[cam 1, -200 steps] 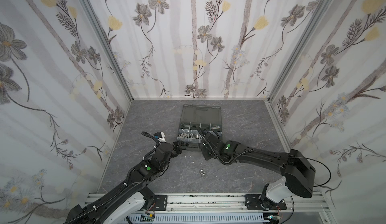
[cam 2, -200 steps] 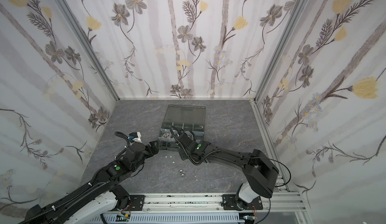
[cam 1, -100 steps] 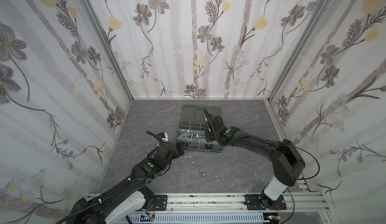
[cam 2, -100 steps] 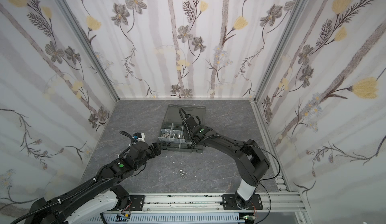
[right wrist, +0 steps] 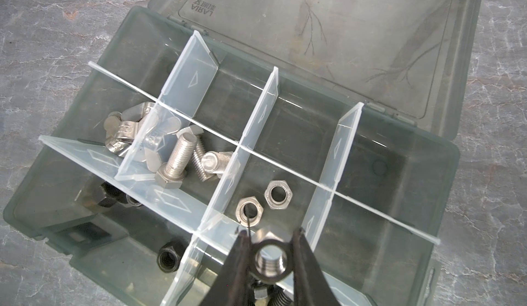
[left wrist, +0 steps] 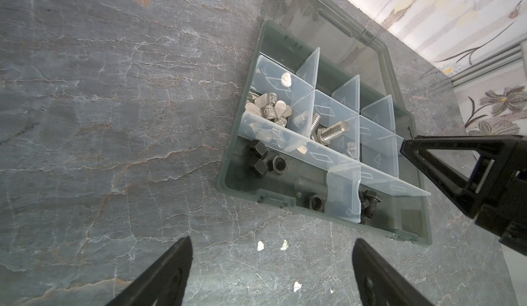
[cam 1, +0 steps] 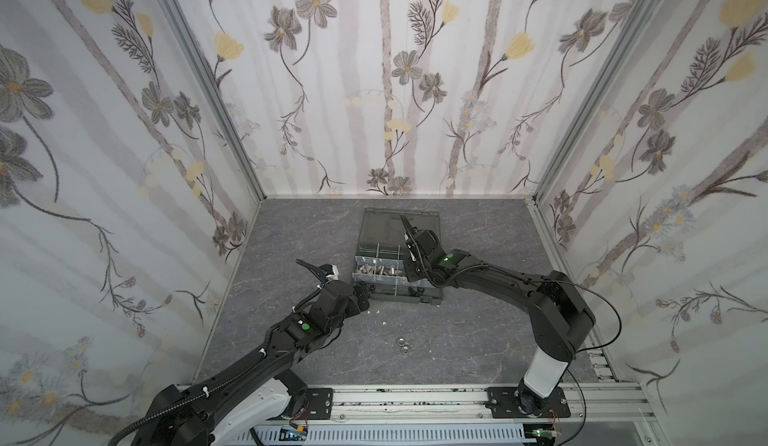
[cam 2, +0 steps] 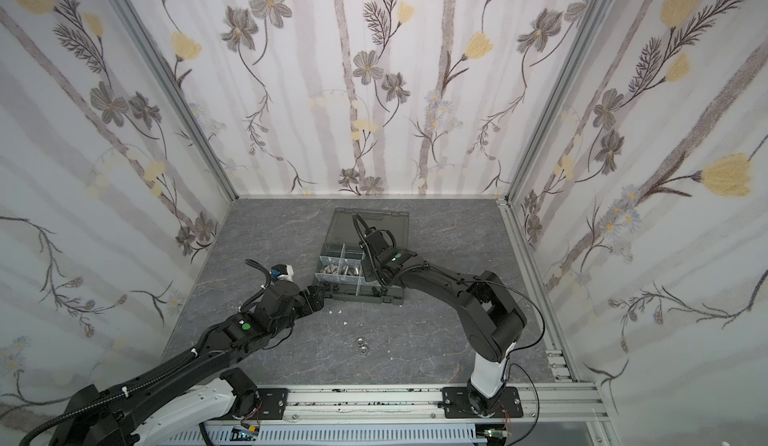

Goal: Sort the screws and nuts into containers
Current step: 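Carry the hex nut with the right gripper into the nut compartment, open, then grasp another loose silver hex nut with the left gripper while the right draws back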

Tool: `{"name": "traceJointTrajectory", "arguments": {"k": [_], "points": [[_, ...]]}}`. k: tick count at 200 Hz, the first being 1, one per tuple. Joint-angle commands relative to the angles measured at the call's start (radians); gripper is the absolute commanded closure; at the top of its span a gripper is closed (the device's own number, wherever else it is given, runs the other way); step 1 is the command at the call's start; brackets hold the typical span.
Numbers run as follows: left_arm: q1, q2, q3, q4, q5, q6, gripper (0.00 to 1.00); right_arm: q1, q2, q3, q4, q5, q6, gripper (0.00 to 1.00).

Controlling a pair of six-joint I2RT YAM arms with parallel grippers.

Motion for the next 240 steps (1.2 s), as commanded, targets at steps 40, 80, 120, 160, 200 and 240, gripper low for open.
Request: {"name": "traceJointTrajectory", "arguments": {"k": [40,80,120,160,200,240], "points": [[0.0,0.002,0.003,0.023,0.0,-0.005,0.1,0.0,-0.008,0.0,0.047,-0.016,0.01,0.69],[0.0,0.007,0.003,0.025,0.005,-0.002,0.1,0.0,-0.03,-0.012,0.048,-0.018,0.015,0.68],[0.0,0.017,0.009,0.025,0.017,0.018,0.12,0.0,-0.059,-0.036,0.054,-0.028,0.024,0.67],[-0.003,0.035,0.02,0.025,0.033,0.031,0.16,0.0,-0.114,-0.088,0.076,-0.035,0.05,0.67],[-0.017,0.058,0.027,0.028,0.054,0.047,0.19,0.0,-0.209,-0.182,0.12,-0.039,0.109,0.66],[-0.046,0.09,0.041,0.028,0.065,0.069,0.21,0.0,-0.309,-0.258,0.141,-0.035,0.151,0.66]]}}
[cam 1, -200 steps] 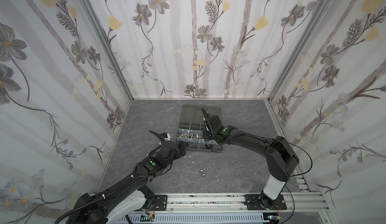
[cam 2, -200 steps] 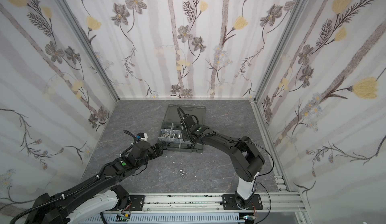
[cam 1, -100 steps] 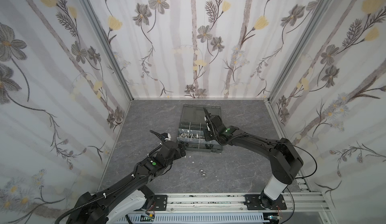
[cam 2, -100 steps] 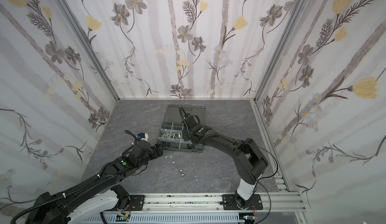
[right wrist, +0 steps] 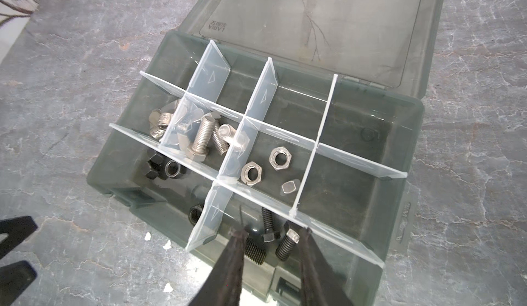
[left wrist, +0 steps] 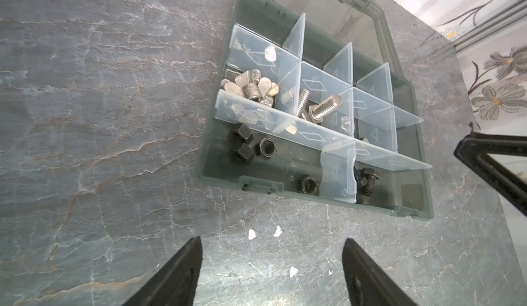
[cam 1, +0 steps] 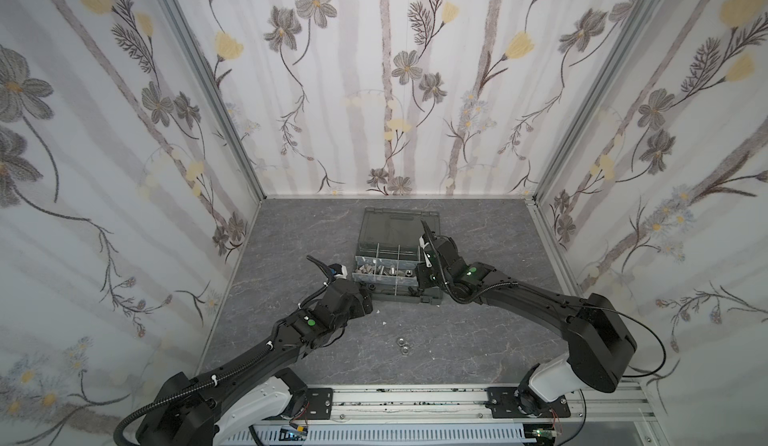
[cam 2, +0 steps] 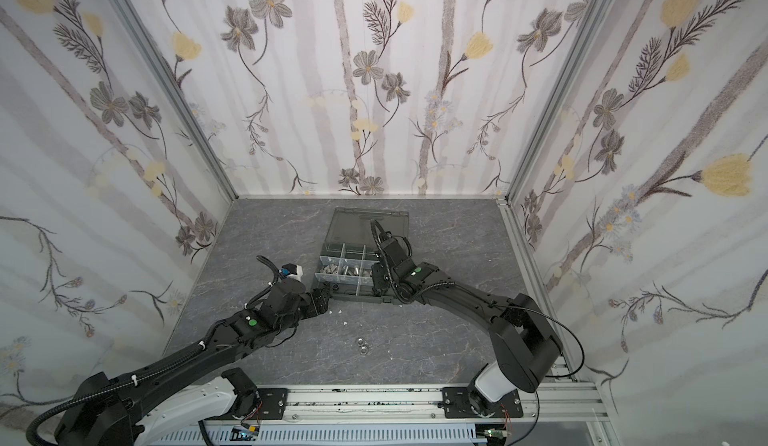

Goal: Sort the screws and nuts into containers
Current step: 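Grasp another loose silver hex nut with the left gripper while the right draws back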

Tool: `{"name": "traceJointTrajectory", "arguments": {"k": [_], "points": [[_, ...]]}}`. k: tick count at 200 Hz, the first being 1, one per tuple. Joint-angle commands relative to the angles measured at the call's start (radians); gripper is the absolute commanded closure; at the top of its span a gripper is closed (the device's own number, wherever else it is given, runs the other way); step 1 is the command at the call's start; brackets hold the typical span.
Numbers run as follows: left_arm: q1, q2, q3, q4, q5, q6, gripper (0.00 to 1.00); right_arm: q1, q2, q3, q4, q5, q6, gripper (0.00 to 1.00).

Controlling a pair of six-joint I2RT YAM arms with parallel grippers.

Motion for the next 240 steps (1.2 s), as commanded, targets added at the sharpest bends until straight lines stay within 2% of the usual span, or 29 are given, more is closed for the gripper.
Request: {"name": "traceJointTrajectory", "arguments": {"k": [1,81,142,192,240], "points": [[-0.015,0.016,0.013,0.021,0.004,0.02,0.21,0.001,-0.043,-0.028,0.059,0.008,0.042,0.66],[-0.123,0.104,0.051,0.022,-0.025,0.019,0.21,0.001,-0.192,-0.176,0.082,0.016,0.111,0.65],[-0.236,0.251,0.125,0.024,-0.016,0.043,0.21,0.001,-0.249,-0.249,0.096,0.025,0.154,0.65],[-0.301,0.336,0.153,0.022,0.031,0.078,0.28,0.001,-0.269,-0.293,0.095,0.033,0.166,0.65],[-0.369,0.397,0.147,0.019,0.07,0.058,0.33,0.001,-0.269,-0.298,0.097,0.03,0.168,0.65]]}}
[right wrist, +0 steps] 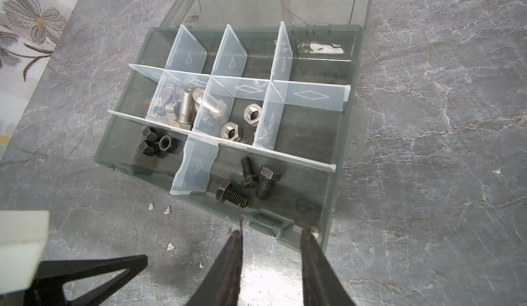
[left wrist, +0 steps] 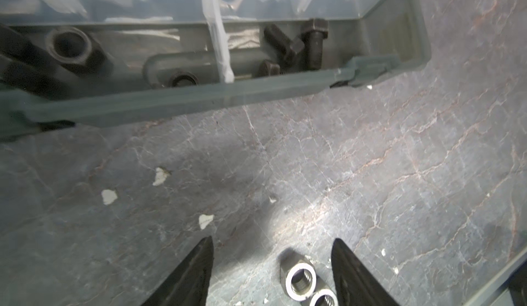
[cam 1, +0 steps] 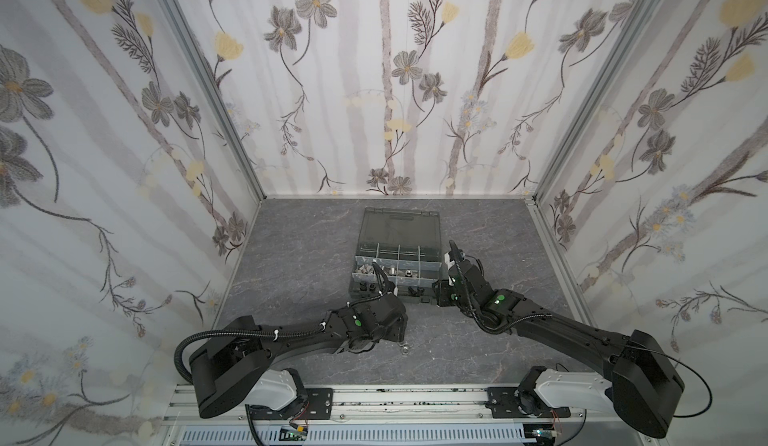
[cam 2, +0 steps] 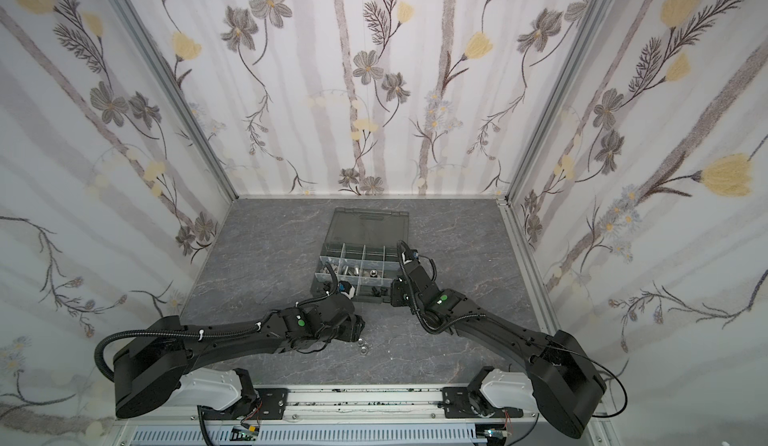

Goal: Sort the screws and nuts into containers
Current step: 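Grasp another loose silver hex nut with the left gripper while the right draws back, then carry the hex nut with the left gripper into the nut compartment, open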

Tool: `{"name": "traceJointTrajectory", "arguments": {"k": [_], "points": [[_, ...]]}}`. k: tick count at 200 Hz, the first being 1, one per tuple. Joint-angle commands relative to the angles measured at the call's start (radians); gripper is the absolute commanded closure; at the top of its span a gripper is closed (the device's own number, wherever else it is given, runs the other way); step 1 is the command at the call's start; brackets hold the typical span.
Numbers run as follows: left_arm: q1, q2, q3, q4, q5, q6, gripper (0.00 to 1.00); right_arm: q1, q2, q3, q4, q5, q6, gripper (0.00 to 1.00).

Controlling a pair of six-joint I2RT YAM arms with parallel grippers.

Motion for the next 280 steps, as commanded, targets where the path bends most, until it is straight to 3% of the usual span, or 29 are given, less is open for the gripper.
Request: {"name": "traceJointTrajectory", "arguments": {"k": [1,64,178,280], "points": [[-0.027,0.015,0.0,0.009,0.016,-0.011,0.33,0.001,-0.003,-0.003,0.029,0.015,0.012,0.65],[-0.081,0.073,0.013,-0.028,0.007,-0.032,0.4,-0.001,-0.007,-0.014,0.034,0.014,0.016,0.65],[-0.137,0.213,0.122,-0.173,-0.059,-0.068,0.62,-0.001,-0.023,-0.048,0.042,0.016,0.025,0.65],[-0.168,0.226,0.191,-0.25,-0.124,-0.069,0.76,-0.004,-0.033,-0.059,0.05,0.023,0.023,0.64]]}}
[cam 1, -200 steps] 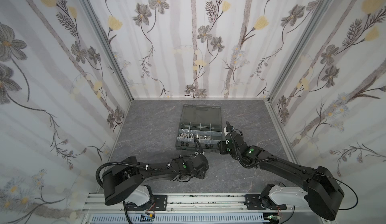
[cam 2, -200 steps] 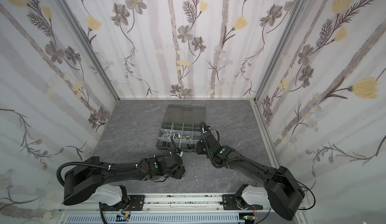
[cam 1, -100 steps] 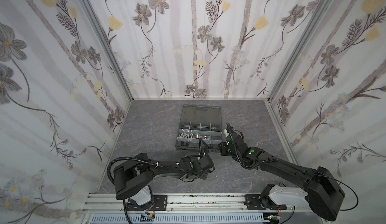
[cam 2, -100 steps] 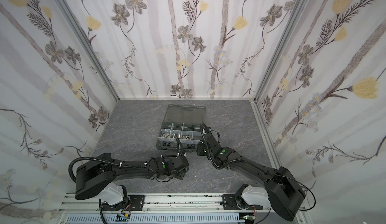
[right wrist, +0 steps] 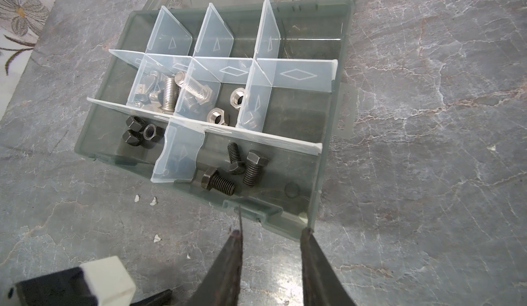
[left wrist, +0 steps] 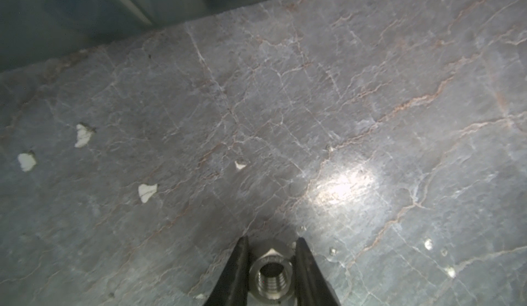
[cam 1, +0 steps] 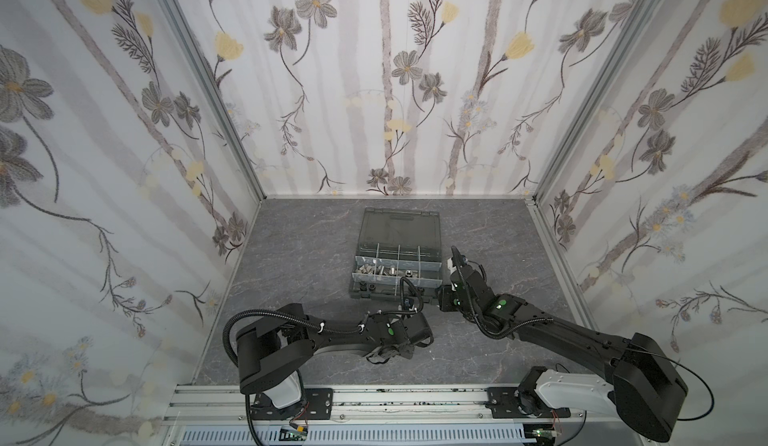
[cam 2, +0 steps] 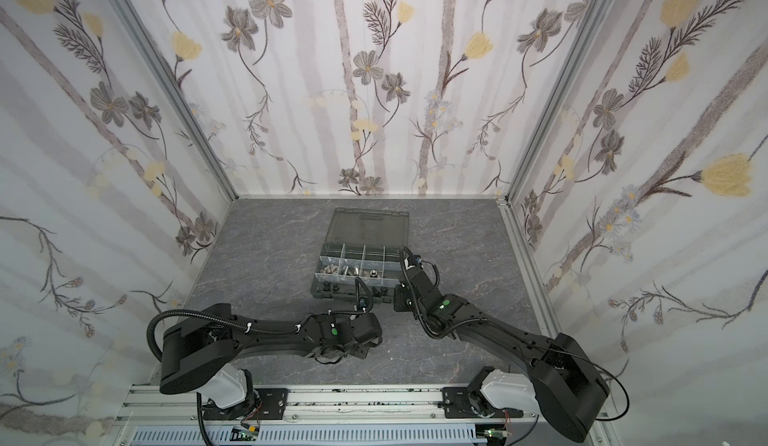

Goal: Sort the screws and nuts into containers
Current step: 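Carry the hex nut with the left gripper into the nut compartment, open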

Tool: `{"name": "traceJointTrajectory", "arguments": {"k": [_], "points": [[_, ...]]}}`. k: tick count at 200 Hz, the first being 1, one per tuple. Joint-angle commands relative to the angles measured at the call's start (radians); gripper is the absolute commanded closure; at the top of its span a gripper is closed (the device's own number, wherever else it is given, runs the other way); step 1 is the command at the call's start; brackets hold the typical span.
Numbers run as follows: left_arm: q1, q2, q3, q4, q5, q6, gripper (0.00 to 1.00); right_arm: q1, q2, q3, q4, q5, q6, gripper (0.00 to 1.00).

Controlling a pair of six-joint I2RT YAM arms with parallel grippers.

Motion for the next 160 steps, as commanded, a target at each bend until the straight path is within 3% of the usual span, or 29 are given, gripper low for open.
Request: {"name": "traceJointTrajectory", "arguments": {"k": [1,56,110,160], "points": [[-0.001,-0.015,0.022,-0.059,-0.014,0.001,0.76,-0.002,-0.007,0.0,0.042,0.022,0.008,0.65],[0.047,-0.032,0.154,-0.056,-0.096,0.073,0.78,-0.006,-0.034,0.0,0.028,0.031,0.009,0.65],[0.224,0.03,0.368,-0.034,-0.115,0.215,0.78,-0.012,-0.075,-0.005,0.007,0.052,0.013,0.64],[0.348,0.153,0.518,0.027,-0.028,0.282,0.78,-0.014,-0.115,-0.028,-0.017,0.065,0.034,0.64]]}}
